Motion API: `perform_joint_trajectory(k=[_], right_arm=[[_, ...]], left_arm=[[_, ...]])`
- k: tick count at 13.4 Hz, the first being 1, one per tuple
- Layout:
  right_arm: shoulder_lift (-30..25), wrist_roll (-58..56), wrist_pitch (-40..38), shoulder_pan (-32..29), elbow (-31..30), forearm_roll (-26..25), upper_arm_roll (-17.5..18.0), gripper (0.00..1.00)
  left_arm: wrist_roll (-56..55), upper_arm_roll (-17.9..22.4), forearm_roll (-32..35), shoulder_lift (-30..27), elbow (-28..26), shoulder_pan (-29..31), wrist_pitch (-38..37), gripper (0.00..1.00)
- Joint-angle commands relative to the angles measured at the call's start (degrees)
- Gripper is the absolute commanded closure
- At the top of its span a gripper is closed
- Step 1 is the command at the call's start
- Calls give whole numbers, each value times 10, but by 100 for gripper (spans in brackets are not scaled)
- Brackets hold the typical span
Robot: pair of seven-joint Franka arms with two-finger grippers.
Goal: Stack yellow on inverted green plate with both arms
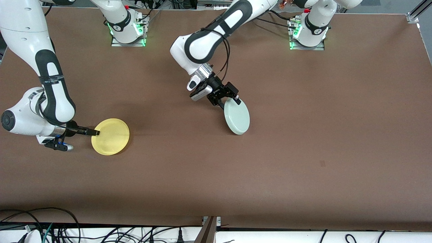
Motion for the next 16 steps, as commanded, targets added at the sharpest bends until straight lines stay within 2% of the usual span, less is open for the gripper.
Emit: perform_joint_trajectory(k=[1, 2, 4, 6, 8, 10, 12, 16], right_arm=[[-17, -15, 6, -1, -22, 10, 7, 91], [-16, -15, 5, 0, -22, 10, 7, 100], [-17, -12, 3, 1, -21, 10, 7, 100], [-19, -13, 1, 1, -20, 10, 7, 100], [-20, -15, -2, 1, -15, 9, 7, 100], [-29, -14, -23, 2, 3, 8, 7, 100], [-35, -13, -50, 8, 27, 7, 7, 100], [-49, -5, -87, 24, 44, 9, 12, 100]], left_arm=[[-70, -3, -77, 8, 20, 27, 74, 0], [-98, -3, -102, 8, 17, 34, 122, 0], [-145, -4, -135, 6, 16, 56, 207, 0], [-150, -6, -192, -1, 18, 75, 226, 0], [-137, -10, -214, -31, 12, 105, 226, 0], [-86, -45, -221, -54, 10, 169, 224, 0], [10, -78, -245, -84, 2, 242, 214, 0], [223, -91, -304, -133, -19, 346, 178, 0]])
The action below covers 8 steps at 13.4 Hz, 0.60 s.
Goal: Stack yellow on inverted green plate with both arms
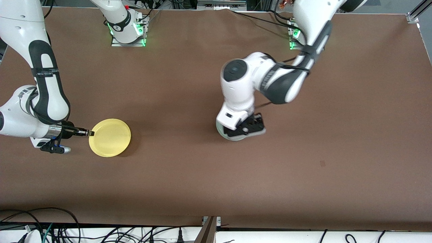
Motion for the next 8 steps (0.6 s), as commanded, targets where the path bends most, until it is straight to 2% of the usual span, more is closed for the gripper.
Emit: perform_joint_trajectory(k=[1, 3, 6, 8], right_arm=[[-19, 6, -15, 21, 0, 8, 13, 100], [-28, 69, -15, 53, 0, 8, 22, 100], [-31, 229, 0, 112, 10, 8, 57, 100], [-29, 334, 33, 165, 16, 8, 64, 100]], left_arm=[[118, -12, -29, -45, -34, 55, -42, 0], [187, -12, -34, -59, -32, 91, -69, 0], [276, -12, -84, -82, -32, 158, -121, 0], [337, -12, -122, -109, -36, 205, -129, 0]])
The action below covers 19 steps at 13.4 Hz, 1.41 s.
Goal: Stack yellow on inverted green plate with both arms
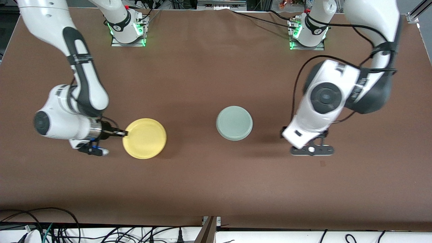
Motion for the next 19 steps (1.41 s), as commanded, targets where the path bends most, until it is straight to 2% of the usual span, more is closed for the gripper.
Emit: perform_joint_trajectory(k=[1, 2, 4, 6, 10, 12, 14, 16, 19], right_arm=[[-2, 127, 49, 66, 2, 6, 3, 100], [3, 177, 82, 99, 2, 6, 2, 100], [22, 276, 135, 153, 10, 7, 3, 100], [47, 368, 191, 204, 28, 7, 3, 100], [105, 512, 246, 293, 95, 5, 3, 100], [116, 542, 247, 324, 102, 5, 3, 100], [132, 558, 265, 351, 102, 6, 3, 100], [152, 577, 309, 372, 102, 5, 3, 100], [149, 569, 309, 369, 97, 5, 1, 100]], left_arm=[[85, -8, -59, -60, -35, 58, -17, 0], [94, -5, -69, -82, -46, 73, -21, 0], [102, 3, -77, -139, -103, 84, -21, 0], [112, 45, -103, -205, -164, 72, -19, 0], [124, 149, -162, -278, -234, 15, 24, 0], [166, 160, -163, -305, -268, 13, 50, 0], [172, 167, -163, -315, -270, 13, 46, 0], [198, 167, -160, -334, -282, 14, 20, 0], [305, 161, -154, -339, -273, 21, -43, 0]])
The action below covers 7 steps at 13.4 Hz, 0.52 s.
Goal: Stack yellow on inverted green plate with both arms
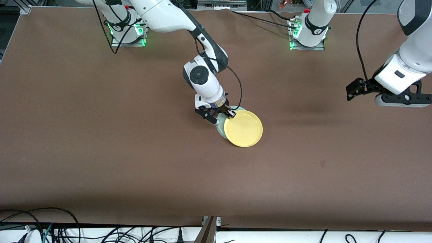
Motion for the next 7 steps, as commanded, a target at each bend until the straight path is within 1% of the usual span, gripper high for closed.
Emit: perform_joint_trajectory(k=[1, 3, 7], right_arm=[[-2, 1, -2, -3, 12, 5, -9, 100], [-9, -2, -25, -11, 16, 5, -11, 100], [-44, -27, -117, -23, 16, 6, -11, 100]], left_arm=[[61, 5, -6, -18, -1, -1, -48, 0], [41, 9, -6, -12, 7, -1, -48, 0], [10, 2, -4, -11, 10, -3, -47, 0]])
